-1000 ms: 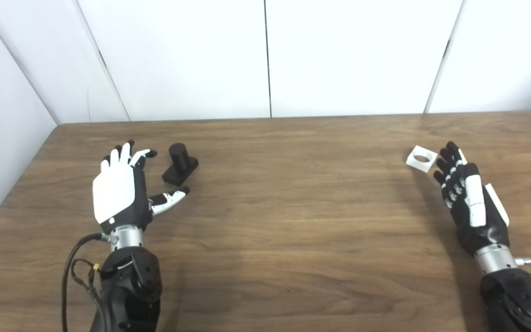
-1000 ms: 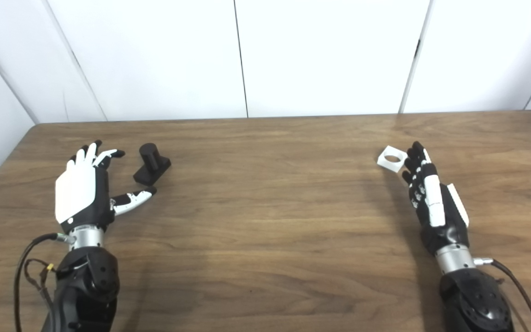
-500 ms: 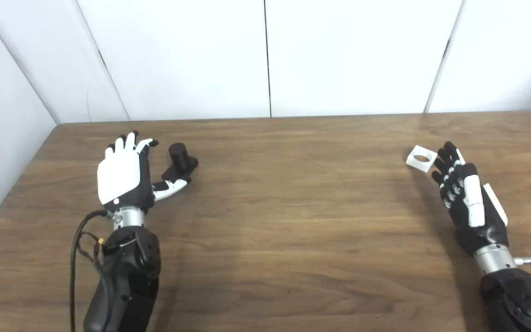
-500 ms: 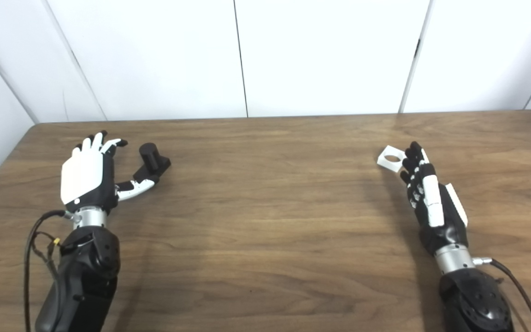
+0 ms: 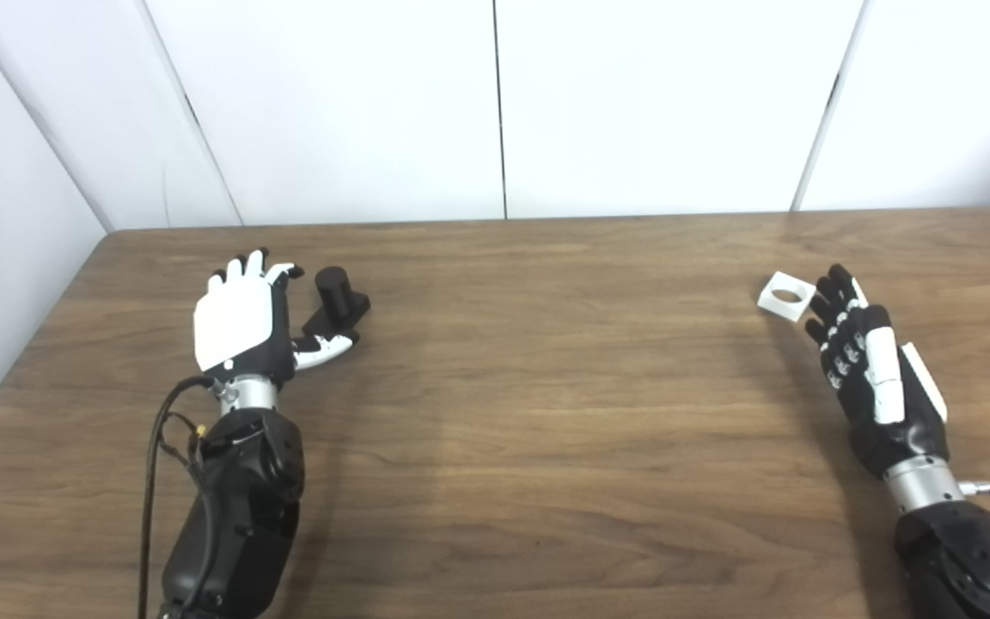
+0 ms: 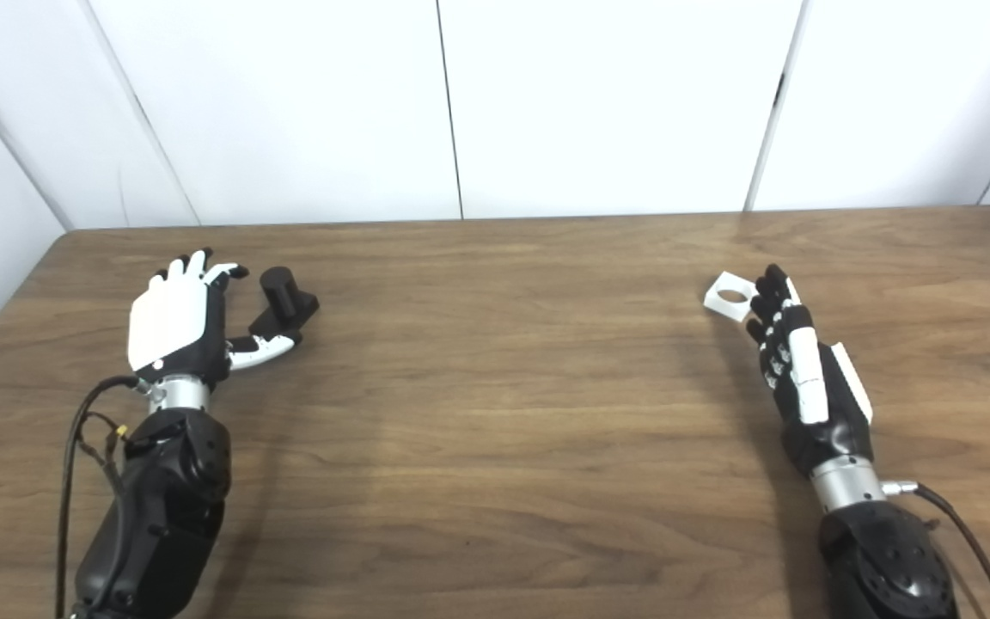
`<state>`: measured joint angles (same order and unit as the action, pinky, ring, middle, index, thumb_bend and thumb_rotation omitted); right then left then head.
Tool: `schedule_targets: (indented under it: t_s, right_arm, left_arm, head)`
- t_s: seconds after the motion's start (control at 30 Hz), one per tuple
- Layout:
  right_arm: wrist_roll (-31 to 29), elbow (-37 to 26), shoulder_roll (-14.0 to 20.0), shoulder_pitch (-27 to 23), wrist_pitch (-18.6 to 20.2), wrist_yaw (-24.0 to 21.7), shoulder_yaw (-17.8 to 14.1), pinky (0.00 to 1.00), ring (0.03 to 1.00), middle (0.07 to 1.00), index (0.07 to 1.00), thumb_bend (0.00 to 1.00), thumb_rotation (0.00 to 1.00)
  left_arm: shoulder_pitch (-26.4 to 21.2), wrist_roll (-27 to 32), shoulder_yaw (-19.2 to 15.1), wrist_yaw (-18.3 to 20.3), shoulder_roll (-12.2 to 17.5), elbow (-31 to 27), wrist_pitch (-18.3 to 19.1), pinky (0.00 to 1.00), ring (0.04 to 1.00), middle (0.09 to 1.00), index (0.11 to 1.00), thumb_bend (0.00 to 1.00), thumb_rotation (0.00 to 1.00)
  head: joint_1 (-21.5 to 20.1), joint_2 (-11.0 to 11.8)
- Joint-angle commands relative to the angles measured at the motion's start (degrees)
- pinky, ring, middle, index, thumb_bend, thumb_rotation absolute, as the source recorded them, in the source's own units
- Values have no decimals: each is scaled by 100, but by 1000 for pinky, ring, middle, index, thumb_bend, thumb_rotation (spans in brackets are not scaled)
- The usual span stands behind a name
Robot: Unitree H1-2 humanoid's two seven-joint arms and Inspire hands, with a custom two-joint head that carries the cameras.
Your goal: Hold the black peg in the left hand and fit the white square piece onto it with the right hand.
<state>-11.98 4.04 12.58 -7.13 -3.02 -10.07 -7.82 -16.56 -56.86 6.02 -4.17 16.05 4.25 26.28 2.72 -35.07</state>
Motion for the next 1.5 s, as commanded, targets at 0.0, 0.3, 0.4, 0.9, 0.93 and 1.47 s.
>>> schedule_targets:
  t_s: [0.0,0.3,0.4,0.9,0.93,1.47]
  right_arm:
    - [-63,146,-155,229,-45,1,37,1000,1000,1000,1000,592,1000]
    - [-65,161,-152,221,-35,-3,39,1000,1000,1000,1000,593,1000]
    - [-94,162,-156,222,-33,-11,28,1000,1000,1000,1000,583,1000]
    - [-106,117,-160,248,-6,3,13,1000,1000,1000,1000,583,1000]
    - [-96,116,-160,250,-16,8,12,1000,1000,1000,1000,579,1000]
    - [-64,108,-192,301,-23,-3,58,1000,1000,1000,1000,597,1000]
  left_arm:
    - [-352,-70,-3,-92,184,24,22,1000,1000,984,791,778,401]
    - [-522,-195,16,108,195,317,60,1000,1000,976,795,766,407]
    - [-608,-227,-7,192,175,450,62,1000,1000,969,786,764,404]
    - [-994,-141,-32,449,143,893,63,1000,1000,966,757,768,405]
    - [-1020,-153,-24,483,146,911,63,1000,1000,963,762,766,414]
    - [-1235,-194,-84,887,108,996,63,1000,1000,934,750,753,448]
  head:
    - [3,-1]
    - [2,7]
    - [3,18]
    - [-32,31]
    - [-32,31]
    - [-43,42]
